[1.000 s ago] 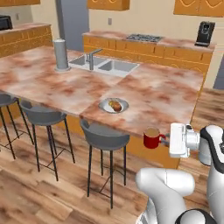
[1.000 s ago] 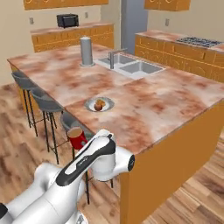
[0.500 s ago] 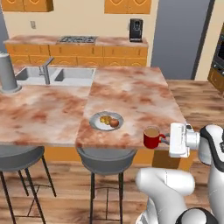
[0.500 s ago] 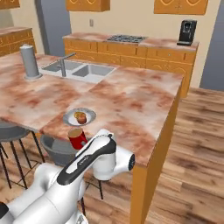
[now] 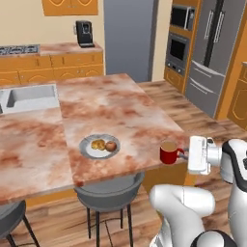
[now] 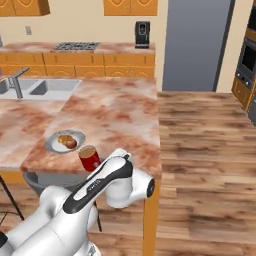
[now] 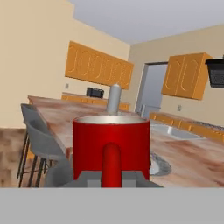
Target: Pick up the brewed coffee from the coffee machine and place it next to the breakfast plate on the dining counter.
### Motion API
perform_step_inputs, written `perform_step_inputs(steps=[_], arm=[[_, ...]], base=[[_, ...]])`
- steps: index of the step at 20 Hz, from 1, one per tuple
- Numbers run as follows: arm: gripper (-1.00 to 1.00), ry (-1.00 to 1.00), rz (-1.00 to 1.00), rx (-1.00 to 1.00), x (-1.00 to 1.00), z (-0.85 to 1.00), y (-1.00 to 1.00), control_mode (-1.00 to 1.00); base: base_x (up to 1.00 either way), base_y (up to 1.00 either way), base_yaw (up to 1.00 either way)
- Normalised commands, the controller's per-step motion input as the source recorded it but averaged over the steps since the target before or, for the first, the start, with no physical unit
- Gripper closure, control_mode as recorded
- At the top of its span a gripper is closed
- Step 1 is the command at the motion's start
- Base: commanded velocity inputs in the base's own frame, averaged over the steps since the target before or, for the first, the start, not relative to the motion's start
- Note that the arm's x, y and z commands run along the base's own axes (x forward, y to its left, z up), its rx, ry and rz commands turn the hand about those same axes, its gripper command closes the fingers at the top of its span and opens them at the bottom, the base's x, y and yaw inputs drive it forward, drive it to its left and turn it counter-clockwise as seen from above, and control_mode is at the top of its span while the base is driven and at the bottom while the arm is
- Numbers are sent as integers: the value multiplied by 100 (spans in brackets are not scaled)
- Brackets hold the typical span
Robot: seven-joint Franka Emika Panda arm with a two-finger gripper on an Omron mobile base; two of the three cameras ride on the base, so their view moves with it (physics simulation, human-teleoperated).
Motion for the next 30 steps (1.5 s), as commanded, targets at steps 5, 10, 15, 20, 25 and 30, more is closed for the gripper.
perform_step_inputs(steps=[5, 10, 15, 20, 25, 30], arm=[[100, 0, 0, 0, 0, 0, 0, 100], [100, 0, 0, -4, 11, 0, 23, -100], [100, 4, 1, 0, 60, -6, 1, -100], [100, 0, 3, 0, 61, -20, 17, -100], [100, 3, 0, -1, 70, -12, 24, -100], [100, 4, 0, 0, 52, -1, 5, -100]], base=[[47, 74, -29], [20, 46, -1], [0, 0, 0], [0, 0, 0], [0, 0, 0], [0, 0, 0]])
